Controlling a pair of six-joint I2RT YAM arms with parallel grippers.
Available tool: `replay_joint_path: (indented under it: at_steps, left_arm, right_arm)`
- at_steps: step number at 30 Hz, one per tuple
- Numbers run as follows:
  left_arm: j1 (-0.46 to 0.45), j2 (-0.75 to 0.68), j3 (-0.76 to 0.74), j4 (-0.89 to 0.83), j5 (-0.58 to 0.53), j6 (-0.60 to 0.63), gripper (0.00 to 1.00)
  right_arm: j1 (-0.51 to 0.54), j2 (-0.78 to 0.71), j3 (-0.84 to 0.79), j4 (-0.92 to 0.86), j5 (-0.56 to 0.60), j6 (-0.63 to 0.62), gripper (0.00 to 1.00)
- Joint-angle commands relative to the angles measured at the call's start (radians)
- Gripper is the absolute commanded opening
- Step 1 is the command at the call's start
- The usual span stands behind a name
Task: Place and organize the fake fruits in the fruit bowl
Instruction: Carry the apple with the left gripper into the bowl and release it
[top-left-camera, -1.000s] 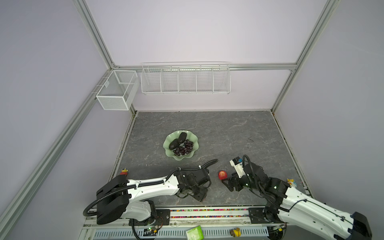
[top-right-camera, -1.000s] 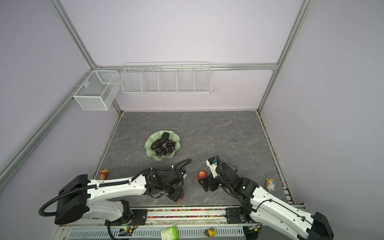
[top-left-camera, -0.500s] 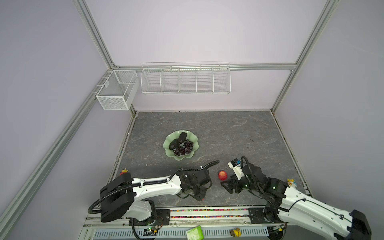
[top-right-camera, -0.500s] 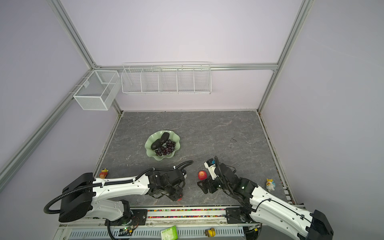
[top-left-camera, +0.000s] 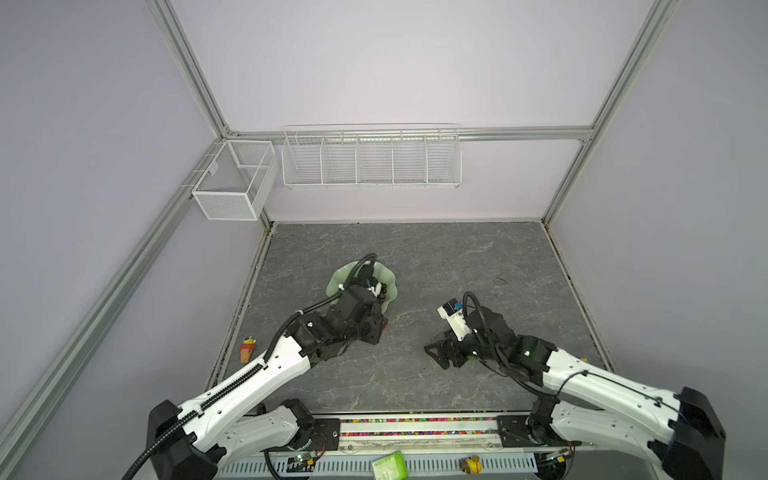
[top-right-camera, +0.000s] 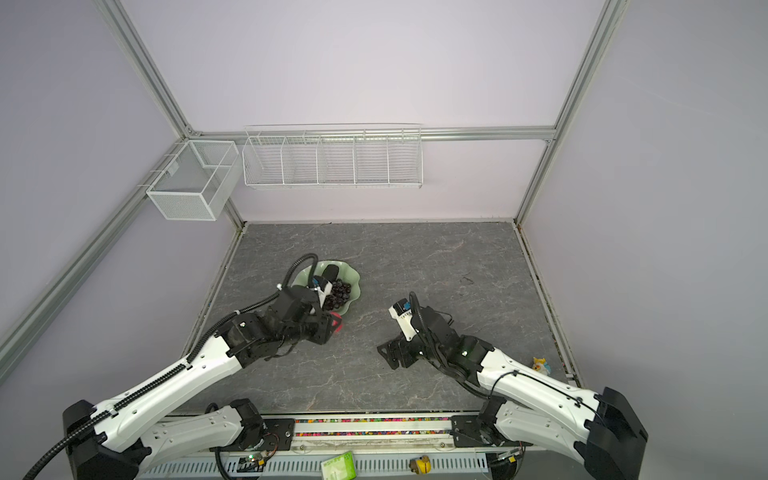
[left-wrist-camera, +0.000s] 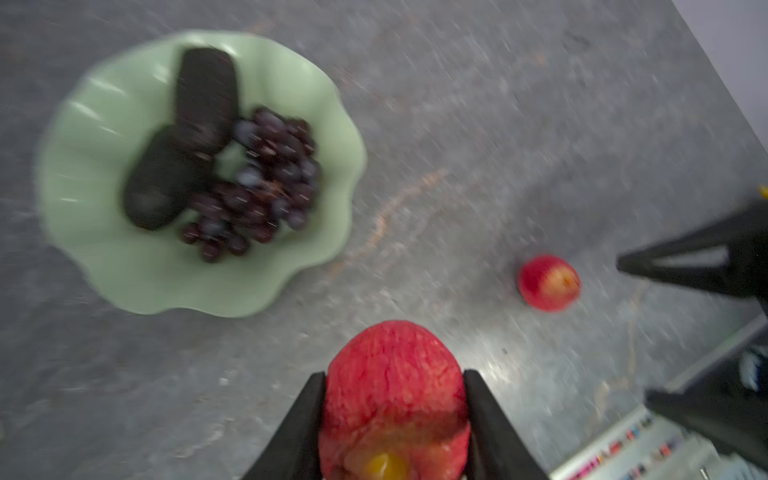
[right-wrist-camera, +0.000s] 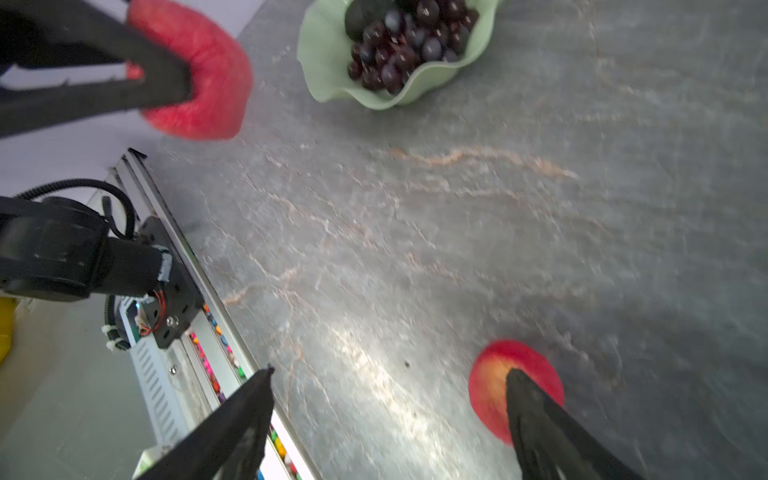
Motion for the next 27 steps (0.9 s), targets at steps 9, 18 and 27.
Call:
replay_joint_path:
  at_steps: [9,18,27]
  left_arm:
    - [0.286,0.206,0.02,0.107,-0.007,0.124,0.33]
    - [0.3,0.391,0.051,0.173,0.018,0.133,0.33]
    - [0.3,0.476,0.06,0.189,0.016,0.116,0.38]
  right_arm:
    - [0.006,0.294,0.168,0.197,-0.151,-0.107,0.89]
    - [0.006,0.307,0.161,0.189,-0.134,-0.096,0.88]
    - [0.005,0.282,0.139,0.184,-0.103,-0.073,0.88]
